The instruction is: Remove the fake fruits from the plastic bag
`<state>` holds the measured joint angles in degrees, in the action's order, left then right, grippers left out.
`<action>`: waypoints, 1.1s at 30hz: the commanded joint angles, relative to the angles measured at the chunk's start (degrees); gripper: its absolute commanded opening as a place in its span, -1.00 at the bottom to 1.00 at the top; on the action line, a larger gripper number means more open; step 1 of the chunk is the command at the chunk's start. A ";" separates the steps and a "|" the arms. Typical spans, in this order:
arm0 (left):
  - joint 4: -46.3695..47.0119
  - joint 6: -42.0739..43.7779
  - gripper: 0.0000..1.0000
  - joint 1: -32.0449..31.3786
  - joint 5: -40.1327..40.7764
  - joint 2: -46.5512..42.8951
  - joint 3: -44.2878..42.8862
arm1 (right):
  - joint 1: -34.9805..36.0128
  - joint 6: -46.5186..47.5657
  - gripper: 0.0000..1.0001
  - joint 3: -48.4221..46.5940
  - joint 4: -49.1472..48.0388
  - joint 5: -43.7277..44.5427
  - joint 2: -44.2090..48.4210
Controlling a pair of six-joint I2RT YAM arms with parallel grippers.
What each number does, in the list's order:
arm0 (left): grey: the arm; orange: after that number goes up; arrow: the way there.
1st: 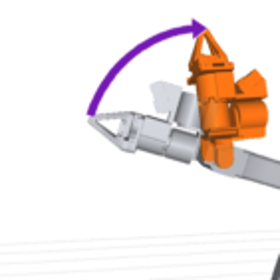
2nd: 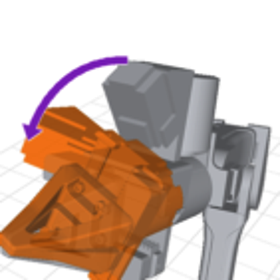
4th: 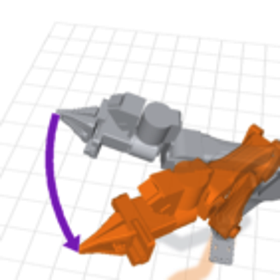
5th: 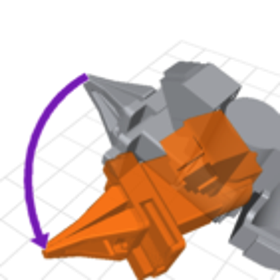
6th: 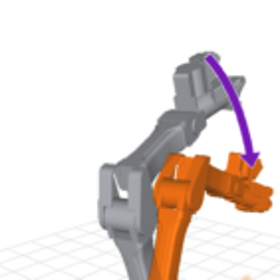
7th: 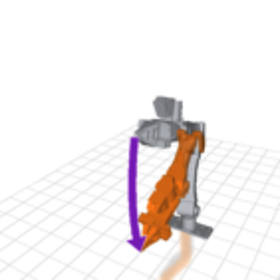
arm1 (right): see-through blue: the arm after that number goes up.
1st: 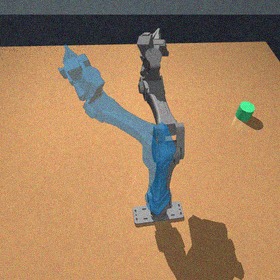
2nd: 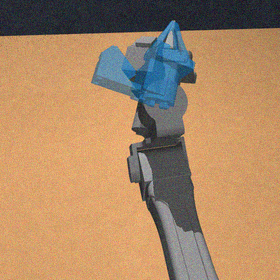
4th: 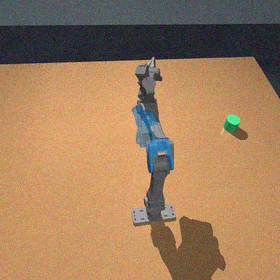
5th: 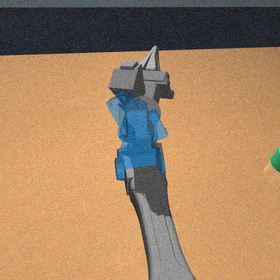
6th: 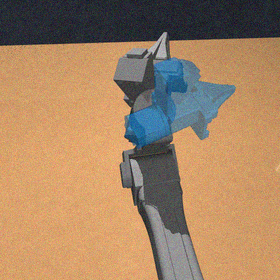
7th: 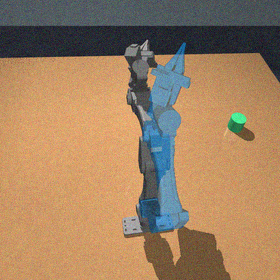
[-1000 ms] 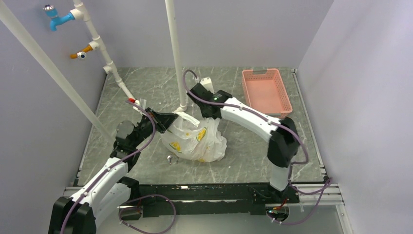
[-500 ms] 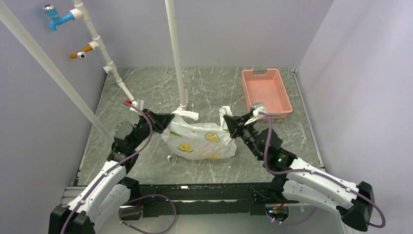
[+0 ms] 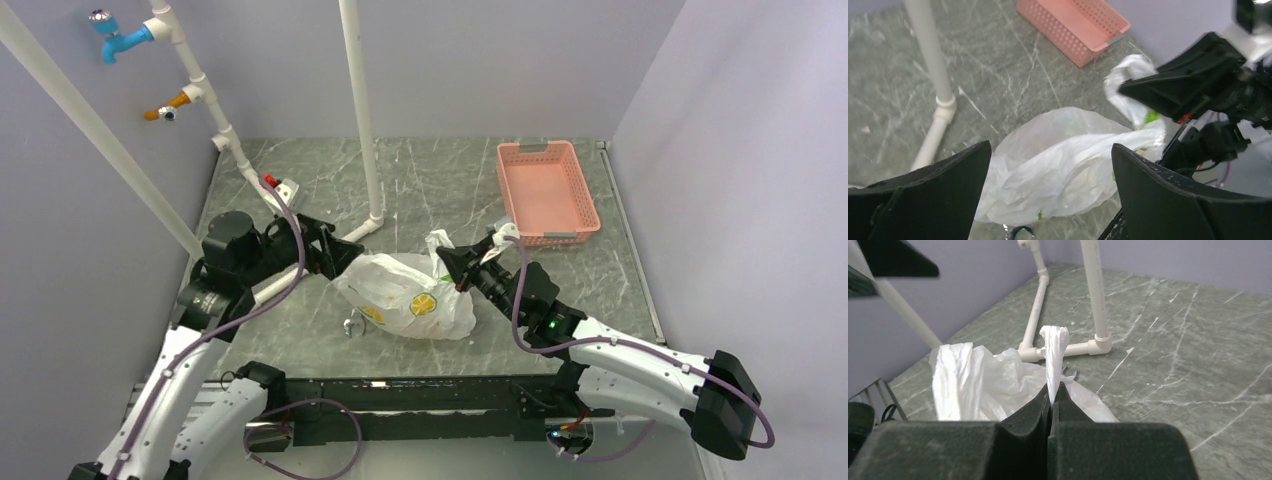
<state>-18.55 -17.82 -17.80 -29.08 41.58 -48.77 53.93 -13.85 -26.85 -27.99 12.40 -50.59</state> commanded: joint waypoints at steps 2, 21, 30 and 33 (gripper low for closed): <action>-15.98 27.08 0.99 -12.01 10.74 2.89 -11.98 | -0.07 1.00 -1.00 -2.44 -3.02 -4.05 0.16; -29.08 51.27 0.75 -29.61 10.68 34.60 -29.91 | -0.21 0.81 -1.00 -2.53 0.82 -2.76 3.76; -13.70 42.82 -1.00 -24.55 26.15 28.13 -27.53 | -1.90 -2.13 -1.00 -4.27 6.81 15.68 4.45; -0.82 36.10 -1.00 -22.24 35.12 22.94 -21.52 | -4.66 -5.54 -1.00 -3.05 6.09 22.27 5.27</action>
<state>-36.67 26.89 -42.65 -5.74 72.27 -74.63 52.12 -15.16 -28.67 -21.78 22.61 -47.18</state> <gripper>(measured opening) 0.015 0.008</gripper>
